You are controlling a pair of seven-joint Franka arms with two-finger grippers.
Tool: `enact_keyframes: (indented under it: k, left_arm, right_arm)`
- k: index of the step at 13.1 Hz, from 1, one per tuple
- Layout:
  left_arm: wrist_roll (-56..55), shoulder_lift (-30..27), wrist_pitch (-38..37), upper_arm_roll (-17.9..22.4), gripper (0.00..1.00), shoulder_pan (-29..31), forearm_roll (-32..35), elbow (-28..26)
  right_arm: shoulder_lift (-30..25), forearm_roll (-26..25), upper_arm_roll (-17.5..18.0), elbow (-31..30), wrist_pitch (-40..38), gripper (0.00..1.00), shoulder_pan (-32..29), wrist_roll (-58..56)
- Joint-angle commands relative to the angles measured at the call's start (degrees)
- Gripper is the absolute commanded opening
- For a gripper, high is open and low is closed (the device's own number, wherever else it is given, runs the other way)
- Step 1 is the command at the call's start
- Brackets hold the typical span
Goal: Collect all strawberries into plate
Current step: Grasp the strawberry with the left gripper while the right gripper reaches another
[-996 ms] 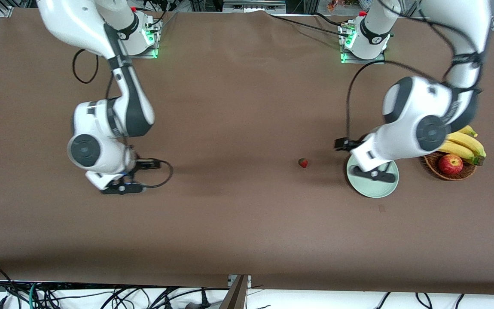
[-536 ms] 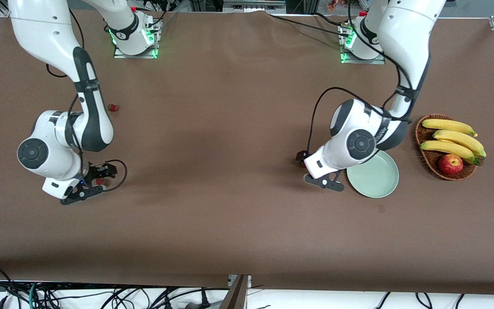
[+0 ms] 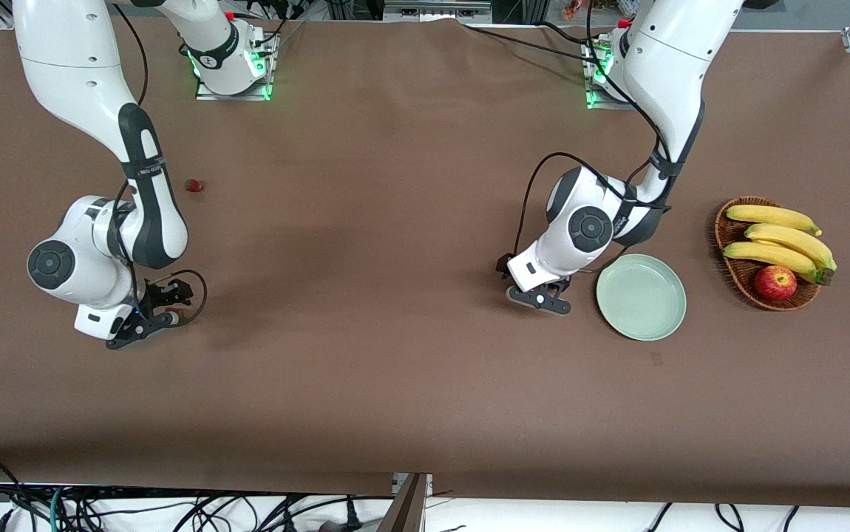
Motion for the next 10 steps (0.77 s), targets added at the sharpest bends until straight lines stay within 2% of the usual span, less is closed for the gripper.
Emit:
enact_keyframes:
  k: [1, 2, 3, 4, 6, 8, 10]
  left_arm:
    - [0.2, -1.5, 0.7, 0.8, 0.42, -0.8, -0.7, -1.5]
    - [0.8, -1.7, 0.7, 0.8, 0.18, -0.9, -0.6, -1.5]
    - [1.4, -1.9, 0.5, 0.7, 0.02, -0.9, 0.2, -1.4]
    - [1.7, -2.9, -0.2, 0.7, 0.00, -0.8, 2.1, -1.3]
    - [2.0, -4.8, -5.9, 0.9, 0.00, -0.1, 6.3, -0.1]
    - [5.1, -6.9, -13.9, 1.5, 0.00, 1.5, 9.5, 2.9]
    - [11.5, -8.0, -24.4, 1.4, 0.00, 5.9, 9.8, 7.5]
  right_arm:
    - [0.2, 2.5, 0.8, -0.8, 1.0, 0.66, -1.2, -3.2]
    - [0.4, 2.6, 0.8, -0.9, 1.1, 0.57, -1.3, -3.7]
    - [0.6, 2.6, 0.8, -0.9, 1.4, 0.48, -1.3, -4.0]
    - [0.6, 2.6, 0.8, -0.8, 1.3, 0.38, -1.3, -3.9]
    - [0.4, 3.3, 0.9, -0.5, 0.5, 0.17, -1.2, -3.1]
    - [-0.4, 5.4, 1.1, 0.5, -1.3, 0.15, -0.2, 0.1]
    - [-3.3, 5.3, 1.0, 2.2, -7.9, 0.15, 3.7, 8.8]
